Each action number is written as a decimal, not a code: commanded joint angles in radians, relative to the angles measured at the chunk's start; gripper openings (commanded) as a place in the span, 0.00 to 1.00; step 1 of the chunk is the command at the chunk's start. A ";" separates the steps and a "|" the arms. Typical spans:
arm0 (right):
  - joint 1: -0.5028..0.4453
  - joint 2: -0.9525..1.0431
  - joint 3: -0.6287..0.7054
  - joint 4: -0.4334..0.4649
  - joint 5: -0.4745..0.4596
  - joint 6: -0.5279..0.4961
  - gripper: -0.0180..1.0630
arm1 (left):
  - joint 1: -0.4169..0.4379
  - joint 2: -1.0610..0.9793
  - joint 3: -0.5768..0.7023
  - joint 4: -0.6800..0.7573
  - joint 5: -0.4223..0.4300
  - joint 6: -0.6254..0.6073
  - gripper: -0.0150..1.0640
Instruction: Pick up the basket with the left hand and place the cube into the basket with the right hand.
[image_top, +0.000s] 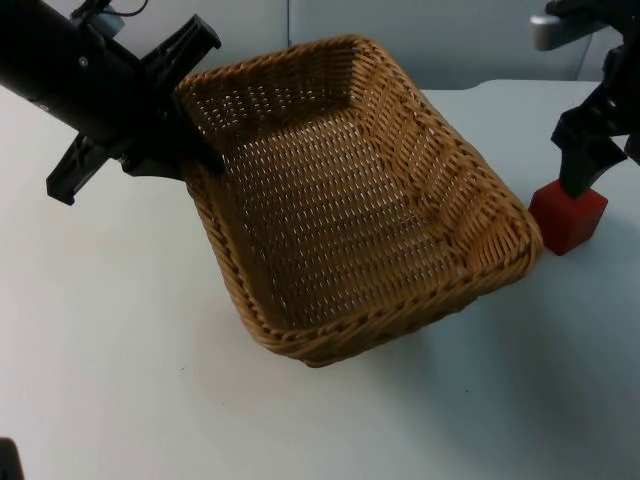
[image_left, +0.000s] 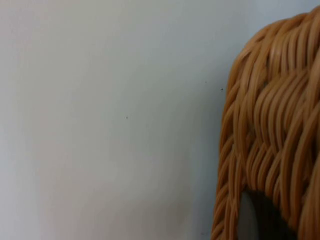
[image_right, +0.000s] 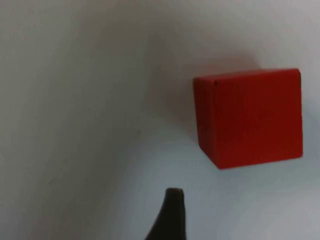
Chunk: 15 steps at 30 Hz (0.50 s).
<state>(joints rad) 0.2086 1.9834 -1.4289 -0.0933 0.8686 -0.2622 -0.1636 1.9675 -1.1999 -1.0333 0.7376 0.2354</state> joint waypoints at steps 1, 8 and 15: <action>0.000 0.014 -0.030 0.026 0.002 -0.010 0.70 | -0.007 -0.013 -0.011 -0.028 0.010 -0.008 0.01; -0.002 0.089 -0.128 0.047 0.066 -0.030 0.70 | -0.007 -0.013 -0.011 -0.028 0.010 -0.008 0.01; -0.002 0.138 -0.150 0.037 0.069 -0.025 0.73 | -0.007 -0.013 -0.011 -0.028 0.010 -0.008 0.01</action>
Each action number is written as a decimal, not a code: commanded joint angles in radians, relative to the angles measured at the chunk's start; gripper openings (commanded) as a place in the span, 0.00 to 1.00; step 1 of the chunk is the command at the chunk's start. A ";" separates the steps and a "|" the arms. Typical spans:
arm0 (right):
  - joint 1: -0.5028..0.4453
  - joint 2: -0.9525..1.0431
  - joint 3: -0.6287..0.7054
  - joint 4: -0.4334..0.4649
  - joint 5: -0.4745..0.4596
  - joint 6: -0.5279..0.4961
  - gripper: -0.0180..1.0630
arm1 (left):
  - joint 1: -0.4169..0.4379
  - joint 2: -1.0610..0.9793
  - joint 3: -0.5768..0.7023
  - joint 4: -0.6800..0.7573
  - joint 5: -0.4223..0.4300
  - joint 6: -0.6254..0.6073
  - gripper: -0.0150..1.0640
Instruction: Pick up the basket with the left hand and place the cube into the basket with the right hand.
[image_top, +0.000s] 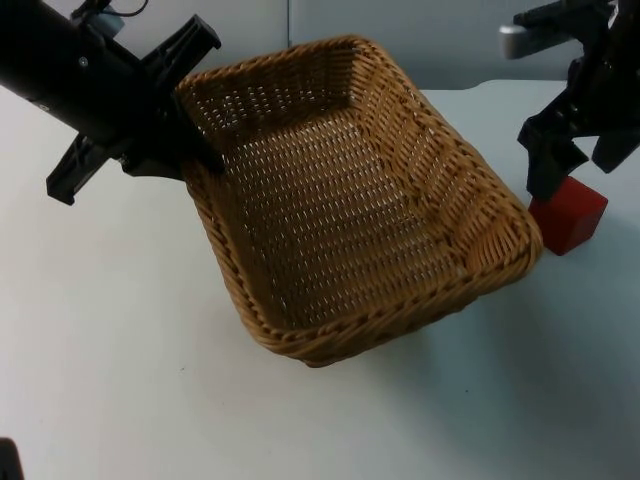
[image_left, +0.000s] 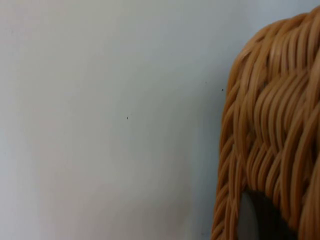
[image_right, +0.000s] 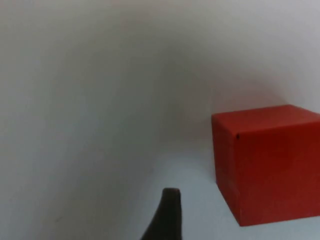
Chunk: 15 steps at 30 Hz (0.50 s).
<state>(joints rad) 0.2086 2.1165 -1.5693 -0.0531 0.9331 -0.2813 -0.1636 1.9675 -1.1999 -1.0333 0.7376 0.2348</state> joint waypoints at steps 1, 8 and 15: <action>-0.005 0.012 -0.010 -0.008 0.003 -0.006 0.73 | -0.007 -0.013 -0.011 -0.028 0.010 -0.008 0.01; -0.049 0.030 -0.010 -0.002 -0.003 0.004 0.73 | -0.007 -0.013 -0.011 -0.028 0.010 -0.008 0.01; -0.127 0.032 -0.010 0.082 -0.018 -0.039 0.73 | -0.007 -0.013 -0.011 -0.028 0.008 -0.008 0.01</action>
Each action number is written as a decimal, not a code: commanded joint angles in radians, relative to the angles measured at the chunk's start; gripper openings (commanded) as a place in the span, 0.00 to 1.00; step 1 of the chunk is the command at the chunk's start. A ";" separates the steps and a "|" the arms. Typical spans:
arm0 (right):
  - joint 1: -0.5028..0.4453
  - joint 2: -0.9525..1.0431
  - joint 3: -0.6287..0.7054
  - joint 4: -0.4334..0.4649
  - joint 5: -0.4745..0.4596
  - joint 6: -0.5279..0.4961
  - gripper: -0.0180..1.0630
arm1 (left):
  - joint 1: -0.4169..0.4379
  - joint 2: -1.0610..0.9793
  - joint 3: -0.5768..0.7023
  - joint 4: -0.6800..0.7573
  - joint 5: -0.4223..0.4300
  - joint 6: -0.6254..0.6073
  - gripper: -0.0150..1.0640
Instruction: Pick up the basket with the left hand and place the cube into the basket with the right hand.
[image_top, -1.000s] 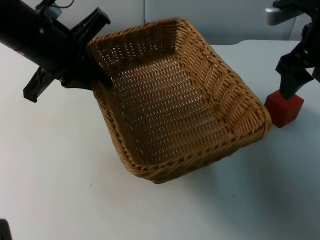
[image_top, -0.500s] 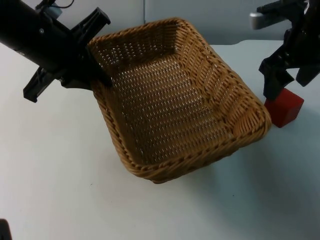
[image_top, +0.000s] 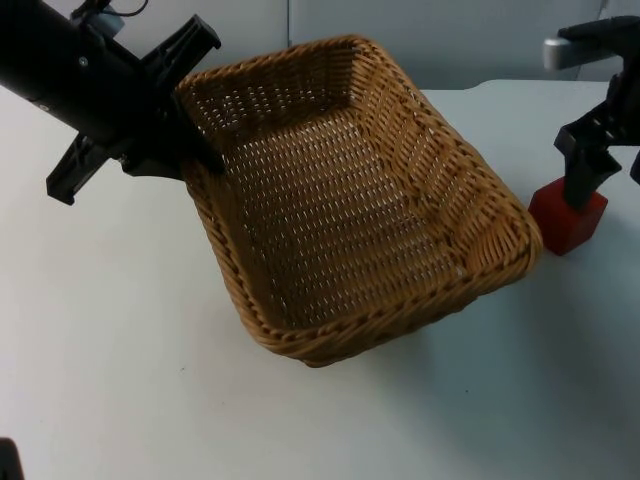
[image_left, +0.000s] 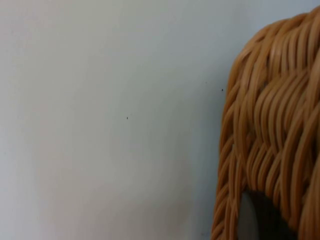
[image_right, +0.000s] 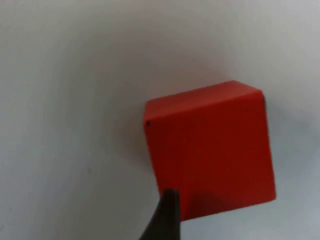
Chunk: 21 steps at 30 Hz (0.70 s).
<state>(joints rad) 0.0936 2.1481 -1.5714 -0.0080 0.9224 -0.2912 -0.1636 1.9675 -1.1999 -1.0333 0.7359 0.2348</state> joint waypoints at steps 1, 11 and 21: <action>-0.012 0.000 -0.007 0.036 -0.007 -0.029 0.73 | -0.007 -0.013 -0.011 -0.028 0.009 -0.008 0.01; -0.010 0.006 -0.007 0.190 -0.038 -0.143 0.73 | -0.007 -0.013 -0.011 -0.028 0.009 -0.008 0.01; -0.003 0.011 -0.007 0.164 -0.044 -0.161 0.73 | -0.007 -0.013 -0.011 -0.028 0.009 -0.008 0.01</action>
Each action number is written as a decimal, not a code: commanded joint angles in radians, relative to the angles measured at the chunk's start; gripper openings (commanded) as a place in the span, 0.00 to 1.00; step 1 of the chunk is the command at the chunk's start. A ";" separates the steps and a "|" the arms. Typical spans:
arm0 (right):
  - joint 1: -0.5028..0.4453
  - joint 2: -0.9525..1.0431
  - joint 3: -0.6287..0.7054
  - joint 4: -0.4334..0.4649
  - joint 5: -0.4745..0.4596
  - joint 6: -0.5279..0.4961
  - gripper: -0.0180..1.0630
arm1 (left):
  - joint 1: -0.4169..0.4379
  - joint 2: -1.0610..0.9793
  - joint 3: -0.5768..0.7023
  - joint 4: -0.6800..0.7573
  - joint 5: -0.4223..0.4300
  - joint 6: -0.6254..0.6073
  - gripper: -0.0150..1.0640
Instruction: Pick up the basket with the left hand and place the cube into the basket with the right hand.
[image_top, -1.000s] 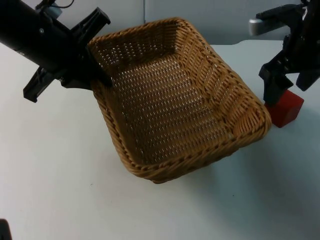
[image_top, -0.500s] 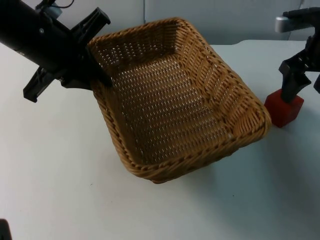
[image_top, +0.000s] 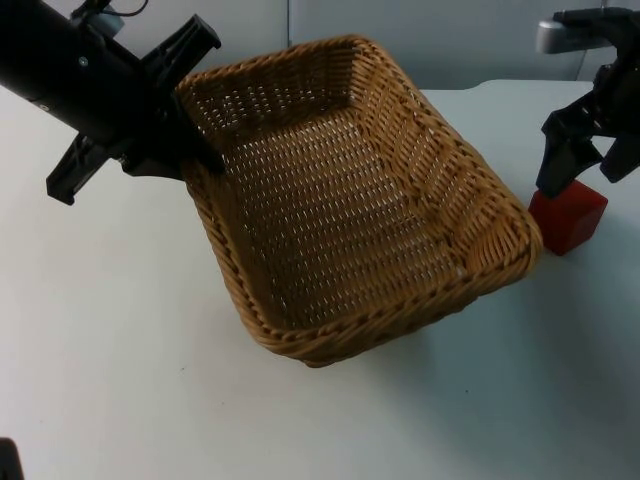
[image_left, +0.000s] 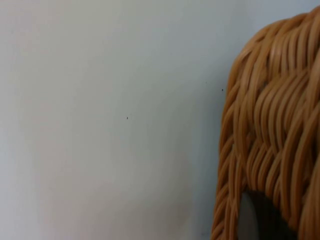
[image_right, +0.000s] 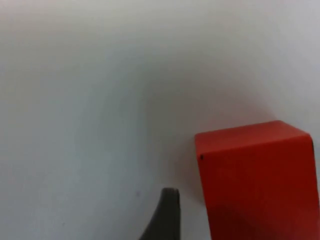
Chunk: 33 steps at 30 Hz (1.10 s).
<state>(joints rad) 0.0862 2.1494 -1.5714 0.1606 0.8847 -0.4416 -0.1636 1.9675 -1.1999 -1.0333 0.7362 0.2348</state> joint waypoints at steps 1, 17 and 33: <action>0.004 0.009 -0.007 -0.005 -0.006 -0.011 0.73 | -0.007 -0.013 -0.011 -0.028 0.009 -0.008 0.01; 0.004 0.068 -0.005 -0.005 -0.032 0.008 0.73 | -0.007 -0.013 -0.011 -0.028 0.009 -0.008 0.01; 0.004 0.084 -0.007 0.003 0.000 -0.037 0.04 | -0.007 -0.013 -0.011 -0.028 0.009 -0.006 0.01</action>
<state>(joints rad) 0.0862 2.2399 -1.5767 0.1567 0.8599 -0.4503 -0.1636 1.9675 -1.1999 -1.0333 0.7362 0.2348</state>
